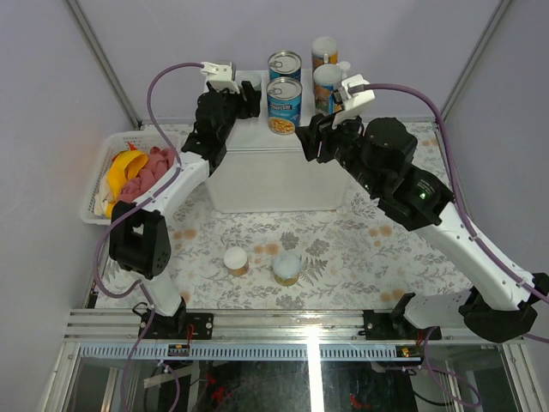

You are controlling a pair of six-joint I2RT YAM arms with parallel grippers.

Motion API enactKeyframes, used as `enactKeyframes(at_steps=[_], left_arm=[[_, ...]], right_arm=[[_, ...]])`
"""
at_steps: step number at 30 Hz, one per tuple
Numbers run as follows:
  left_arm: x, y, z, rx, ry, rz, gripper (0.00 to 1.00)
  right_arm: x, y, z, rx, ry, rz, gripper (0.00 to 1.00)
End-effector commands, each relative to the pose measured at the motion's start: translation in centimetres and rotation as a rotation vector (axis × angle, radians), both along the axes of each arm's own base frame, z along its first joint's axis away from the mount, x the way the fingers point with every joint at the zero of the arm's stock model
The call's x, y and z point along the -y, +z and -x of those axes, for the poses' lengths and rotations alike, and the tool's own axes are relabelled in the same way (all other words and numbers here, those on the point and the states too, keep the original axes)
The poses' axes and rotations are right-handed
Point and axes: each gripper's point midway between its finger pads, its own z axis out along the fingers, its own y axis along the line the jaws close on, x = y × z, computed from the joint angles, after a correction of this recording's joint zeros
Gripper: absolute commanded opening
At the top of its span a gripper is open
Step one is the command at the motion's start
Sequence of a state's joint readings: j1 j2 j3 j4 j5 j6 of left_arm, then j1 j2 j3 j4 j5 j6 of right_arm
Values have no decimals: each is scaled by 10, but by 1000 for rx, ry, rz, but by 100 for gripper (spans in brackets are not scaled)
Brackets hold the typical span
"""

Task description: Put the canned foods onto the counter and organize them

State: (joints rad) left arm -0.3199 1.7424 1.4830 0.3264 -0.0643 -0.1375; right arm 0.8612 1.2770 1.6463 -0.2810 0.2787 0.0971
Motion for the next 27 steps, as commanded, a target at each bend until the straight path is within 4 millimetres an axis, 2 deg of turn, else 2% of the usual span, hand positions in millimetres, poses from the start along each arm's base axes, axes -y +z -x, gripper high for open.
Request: enactKeyframes(at_steps=[1, 5, 10, 12, 15, 17, 20, 27], left_arm=[[-9, 32, -14, 101, 21, 45, 45], [-9, 31, -23, 101, 24, 41, 45], [-11, 31, -23, 100, 29, 64, 47], [-11, 32, -19, 105, 29, 78, 58], [-10, 33, -14, 105, 20, 85, 84], [-7, 32, -11, 95, 9, 77, 93], [-5, 33, -6, 91, 4, 68, 99], [-13, 46, 10, 111, 34, 77, 100]], right_arm=[[21, 23, 5, 51, -48, -44, 53], [24, 22, 5, 49, -58, -32, 53], [25, 19, 4, 44, -64, -22, 54], [24, 20, 4, 44, -62, -23, 55], [22, 20, 4, 46, -57, -23, 56], [21, 20, 3, 46, -56, -24, 56], [20, 21, 4, 45, -51, -27, 57], [22, 22, 7, 44, -46, -40, 57]])
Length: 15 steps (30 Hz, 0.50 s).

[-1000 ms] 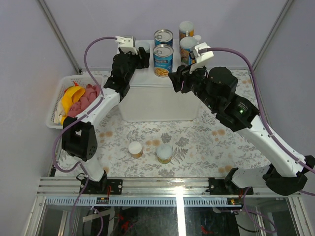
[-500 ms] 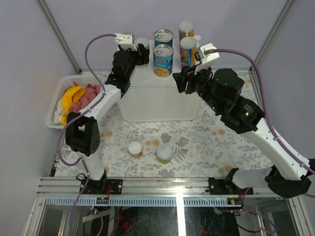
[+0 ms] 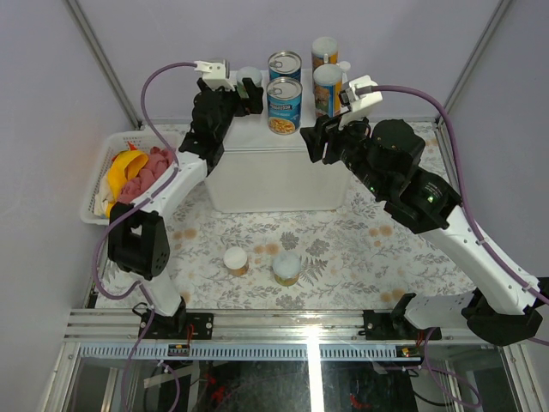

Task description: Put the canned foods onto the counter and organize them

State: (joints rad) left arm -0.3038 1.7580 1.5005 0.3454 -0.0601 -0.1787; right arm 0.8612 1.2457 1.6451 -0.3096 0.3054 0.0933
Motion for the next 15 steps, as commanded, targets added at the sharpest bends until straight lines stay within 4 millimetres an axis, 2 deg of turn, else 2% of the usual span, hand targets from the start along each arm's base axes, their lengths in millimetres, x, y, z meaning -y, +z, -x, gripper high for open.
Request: enactKeyframes(at_steps=[1, 3, 4, 9, 12, 15], left_arm=[[-10, 43, 20, 105, 31, 33, 100], [-12, 51, 30, 118, 35, 37, 100], [-14, 55, 35, 126, 34, 39, 100], [-15, 78, 69, 157, 25, 46, 100], [-18, 85, 96, 153, 33, 55, 100], [-25, 83, 125, 103, 50, 74, 100]], right_arm=[[9, 18, 2, 42, -20, -41, 57], [12, 21, 3, 45, -25, -47, 57], [11, 12, 2, 33, -28, -31, 57], [13, 3, 3, 7, -27, 6, 58], [9, -7, 6, -23, -1, 31, 58], [4, -22, 12, -65, 46, 58, 59]])
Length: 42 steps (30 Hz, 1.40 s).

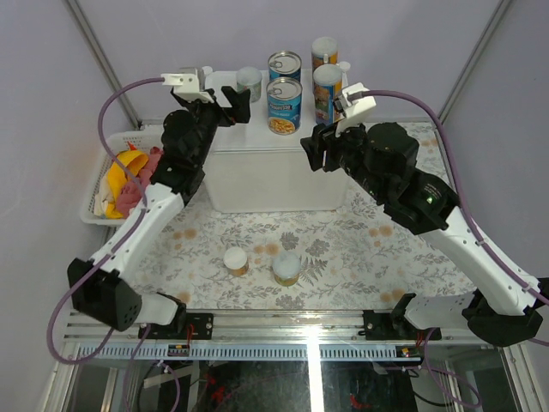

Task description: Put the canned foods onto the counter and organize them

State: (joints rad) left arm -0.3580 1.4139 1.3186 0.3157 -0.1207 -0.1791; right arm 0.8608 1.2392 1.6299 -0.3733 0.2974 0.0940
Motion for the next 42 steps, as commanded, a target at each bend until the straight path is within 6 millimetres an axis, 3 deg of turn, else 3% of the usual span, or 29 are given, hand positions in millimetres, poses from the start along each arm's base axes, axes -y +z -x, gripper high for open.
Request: enactKeyframes(at_steps=[1, 7, 12, 22, 27, 42], left_arm=[[-13, 6, 42, -36, 42, 31, 100], [-31, -18, 97, -196, 121, 78, 100], [-49, -38, 129, -304, 166, 105, 100], [-65, -54, 148, -385, 213, 82, 100], [-67, -53, 152, -384, 207, 82, 100], [-67, -52, 154, -381, 200, 69, 100]], right_arm=[[-3, -10, 12, -39, 68, 14, 59], [-28, -75, 31, -185, 186, 85, 68], [-60, -133, 58, -280, 293, 184, 72], [-112, -238, 92, -437, 459, 302, 80], [-132, -267, 104, -466, 502, 339, 84], [-186, -321, 117, -525, 603, 426, 85]])
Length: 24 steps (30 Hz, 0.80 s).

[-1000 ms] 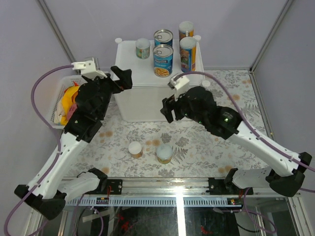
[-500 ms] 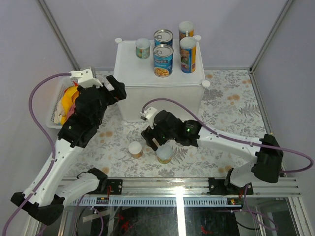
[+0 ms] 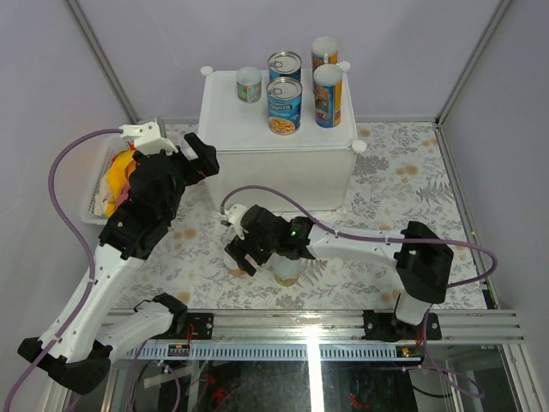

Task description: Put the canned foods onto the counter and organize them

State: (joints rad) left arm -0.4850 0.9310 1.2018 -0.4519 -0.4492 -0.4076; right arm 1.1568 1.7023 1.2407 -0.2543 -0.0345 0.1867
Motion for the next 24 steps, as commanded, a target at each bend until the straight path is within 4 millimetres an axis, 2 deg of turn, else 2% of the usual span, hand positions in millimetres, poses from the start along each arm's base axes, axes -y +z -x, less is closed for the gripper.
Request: enactKeyframes(at_steps=[1, 8, 15, 24], left_arm=[[-2, 6, 4, 15, 2, -6, 100], [-5, 8, 5, 20, 8, -16, 100], [-8, 9, 9, 26, 11, -18, 100], [-8, 10, 11, 27, 3, -19, 100]], right_arm=[[-32, 17, 0, 26, 47, -79, 85], [-43, 5, -4, 35, 60, -66, 85], [-46, -7, -7, 47, 55, -51, 85], [-53, -14, -10, 54, 55, -47, 85]])
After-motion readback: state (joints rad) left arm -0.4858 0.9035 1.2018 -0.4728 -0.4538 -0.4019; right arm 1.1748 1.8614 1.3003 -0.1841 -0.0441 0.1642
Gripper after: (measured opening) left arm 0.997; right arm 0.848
